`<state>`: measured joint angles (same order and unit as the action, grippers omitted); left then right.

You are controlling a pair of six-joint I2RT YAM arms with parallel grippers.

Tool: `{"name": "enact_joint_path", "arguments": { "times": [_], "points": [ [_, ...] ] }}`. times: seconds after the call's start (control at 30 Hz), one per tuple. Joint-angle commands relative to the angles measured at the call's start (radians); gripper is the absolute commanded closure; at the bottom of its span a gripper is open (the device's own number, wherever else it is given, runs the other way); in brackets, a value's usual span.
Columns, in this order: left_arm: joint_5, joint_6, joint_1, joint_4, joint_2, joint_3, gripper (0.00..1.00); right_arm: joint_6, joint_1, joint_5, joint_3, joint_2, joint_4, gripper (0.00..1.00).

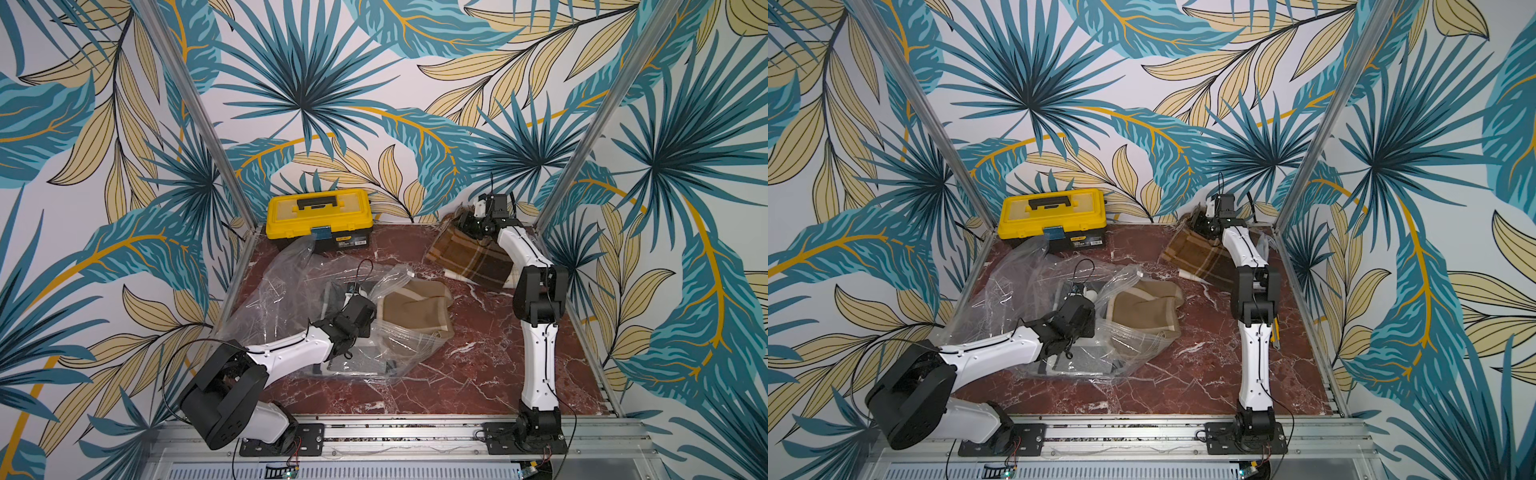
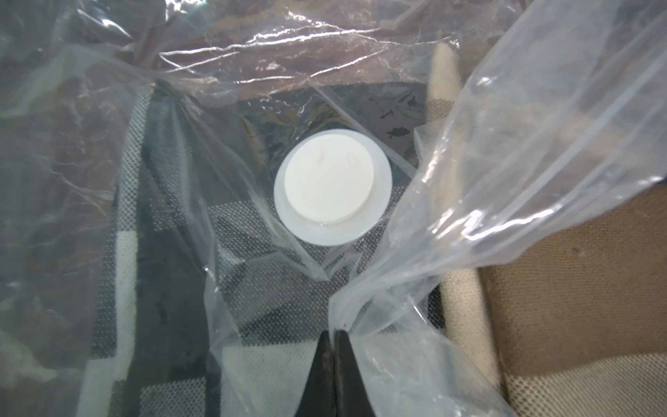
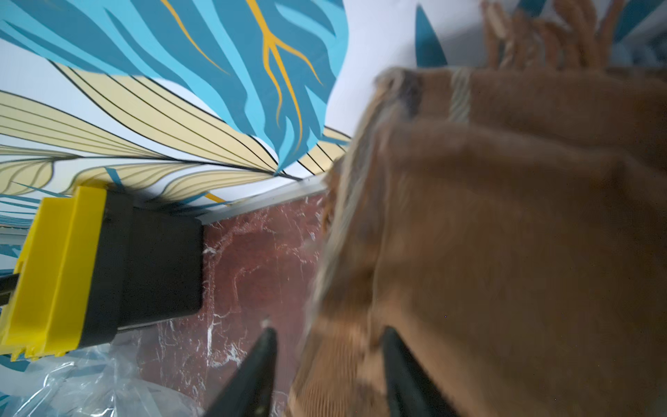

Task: Take the blanket out of the vacuum bag
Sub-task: Place the blanket at the corner of the board.

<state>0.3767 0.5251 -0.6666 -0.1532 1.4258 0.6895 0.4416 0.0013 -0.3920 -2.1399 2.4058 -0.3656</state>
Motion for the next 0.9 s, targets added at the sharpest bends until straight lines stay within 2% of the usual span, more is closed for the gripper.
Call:
{"name": "enact_joint_path", "arguments": {
  "times": [0.0,0.17,0.27,0.33,0.4,0.43,0.53,0.87],
  "points": [
    [-0.007,-0.004,0.003,-0.006,-0.023,-0.003,1.00,-0.083,0.000,0.095,0.099,-0.183,0.032,0.02],
    [-0.031,0.007,0.002,0.029,-0.031,-0.029,1.00,-0.089,-0.001,0.444,0.379,-0.440,-0.021,0.01],
    [-0.046,0.008,0.003,0.047,-0.022,-0.034,1.00,-0.106,-0.018,0.495,0.517,-0.533,-0.012,0.00],
    [-0.053,0.006,0.002,0.053,-0.015,-0.034,1.00,-0.088,-0.045,0.473,0.563,-0.548,-0.015,0.02],
    [-0.056,0.007,0.001,0.063,-0.014,-0.039,1.00,-0.045,-0.083,0.420,0.597,-0.540,-0.011,0.08],
    [-0.058,0.006,0.002,0.065,-0.014,-0.041,1.00,-0.015,-0.106,0.383,0.615,-0.533,0.001,0.12],
    [-0.057,0.008,0.000,0.060,-0.018,-0.038,1.00,0.046,-0.160,0.269,0.663,-0.506,0.051,0.16],
    [-0.063,0.010,-0.003,0.045,0.000,-0.018,1.00,0.029,-0.168,0.189,0.669,-0.430,0.091,0.16]
  ]
}}
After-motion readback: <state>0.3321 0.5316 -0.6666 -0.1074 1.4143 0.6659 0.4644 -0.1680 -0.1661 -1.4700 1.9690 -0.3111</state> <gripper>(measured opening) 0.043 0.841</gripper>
